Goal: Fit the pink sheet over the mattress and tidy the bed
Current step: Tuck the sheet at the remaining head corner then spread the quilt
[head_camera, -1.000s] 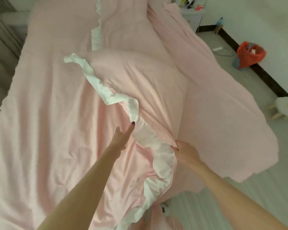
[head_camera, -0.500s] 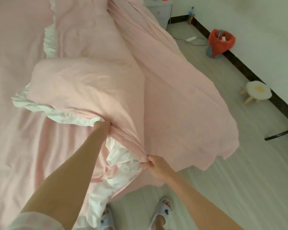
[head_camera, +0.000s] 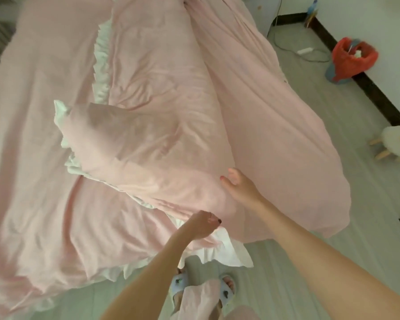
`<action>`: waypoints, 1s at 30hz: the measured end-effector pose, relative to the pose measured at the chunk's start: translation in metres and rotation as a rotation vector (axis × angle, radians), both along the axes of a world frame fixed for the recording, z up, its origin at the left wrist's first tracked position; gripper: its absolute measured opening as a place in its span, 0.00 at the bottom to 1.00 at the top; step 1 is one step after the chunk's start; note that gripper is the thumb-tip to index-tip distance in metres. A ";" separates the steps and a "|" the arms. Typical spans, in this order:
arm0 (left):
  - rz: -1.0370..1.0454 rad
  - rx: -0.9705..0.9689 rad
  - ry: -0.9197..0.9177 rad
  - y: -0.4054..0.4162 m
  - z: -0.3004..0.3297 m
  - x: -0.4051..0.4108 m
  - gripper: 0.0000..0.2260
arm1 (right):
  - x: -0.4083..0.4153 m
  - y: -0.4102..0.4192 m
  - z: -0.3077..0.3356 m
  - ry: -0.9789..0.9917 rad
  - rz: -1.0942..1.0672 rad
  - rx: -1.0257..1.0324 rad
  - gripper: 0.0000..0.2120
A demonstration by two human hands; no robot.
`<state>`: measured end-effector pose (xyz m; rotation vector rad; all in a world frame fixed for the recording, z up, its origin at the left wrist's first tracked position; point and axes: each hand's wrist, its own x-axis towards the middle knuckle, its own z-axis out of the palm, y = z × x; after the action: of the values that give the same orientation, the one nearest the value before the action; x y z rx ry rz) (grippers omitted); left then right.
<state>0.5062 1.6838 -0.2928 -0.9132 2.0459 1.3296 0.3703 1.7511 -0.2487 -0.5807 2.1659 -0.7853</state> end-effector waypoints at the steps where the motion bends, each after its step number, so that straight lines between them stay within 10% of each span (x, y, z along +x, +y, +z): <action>1: 0.132 -0.052 0.026 -0.014 0.004 0.002 0.11 | 0.002 -0.008 0.000 0.027 0.049 0.011 0.25; 9: 0.681 -0.519 0.142 -0.153 0.008 0.057 0.15 | 0.029 -0.062 -0.011 0.142 0.308 0.074 0.27; 21: 0.749 -0.367 0.101 -0.290 -0.005 0.107 0.49 | 0.062 -0.218 -0.008 0.552 0.666 0.205 0.44; 30: 0.330 -0.280 0.154 -0.301 -0.009 0.066 0.38 | 0.049 -0.205 -0.040 0.476 0.689 0.246 0.08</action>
<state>0.5723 1.3826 -0.3020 -1.3585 2.3149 1.3309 0.4191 1.5462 -0.2890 -1.3823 2.1892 -0.0002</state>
